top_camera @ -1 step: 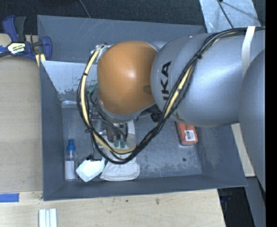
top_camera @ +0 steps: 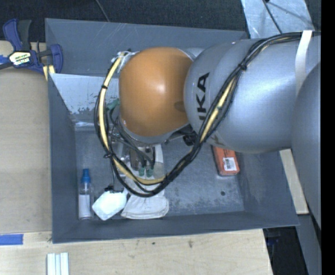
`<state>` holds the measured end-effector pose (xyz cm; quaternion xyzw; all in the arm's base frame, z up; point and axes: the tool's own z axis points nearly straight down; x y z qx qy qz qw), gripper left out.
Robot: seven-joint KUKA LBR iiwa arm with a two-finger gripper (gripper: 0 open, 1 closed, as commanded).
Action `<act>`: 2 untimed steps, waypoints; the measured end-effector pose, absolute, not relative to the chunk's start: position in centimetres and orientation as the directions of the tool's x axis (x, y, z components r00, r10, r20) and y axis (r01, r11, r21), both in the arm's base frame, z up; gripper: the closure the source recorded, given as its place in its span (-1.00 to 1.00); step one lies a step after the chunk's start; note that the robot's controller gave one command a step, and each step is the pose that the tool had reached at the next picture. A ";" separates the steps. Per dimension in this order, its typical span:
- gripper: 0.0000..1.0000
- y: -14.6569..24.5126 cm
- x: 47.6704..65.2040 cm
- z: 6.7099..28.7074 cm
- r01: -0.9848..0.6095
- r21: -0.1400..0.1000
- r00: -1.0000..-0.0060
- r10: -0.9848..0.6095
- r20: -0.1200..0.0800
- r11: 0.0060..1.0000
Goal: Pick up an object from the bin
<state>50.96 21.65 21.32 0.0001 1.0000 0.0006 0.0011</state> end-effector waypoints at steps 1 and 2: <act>-1.00 20.4 50.2 14.6 -0.103 0.001 -0.995 -0.103 -0.005 0.995; -1.00 19.7 49.4 12.0 -0.156 -0.001 -0.988 -0.156 0.002 0.988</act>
Offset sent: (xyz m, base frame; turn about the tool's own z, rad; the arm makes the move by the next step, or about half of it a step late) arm -0.0186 -0.0233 -0.0805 -0.1837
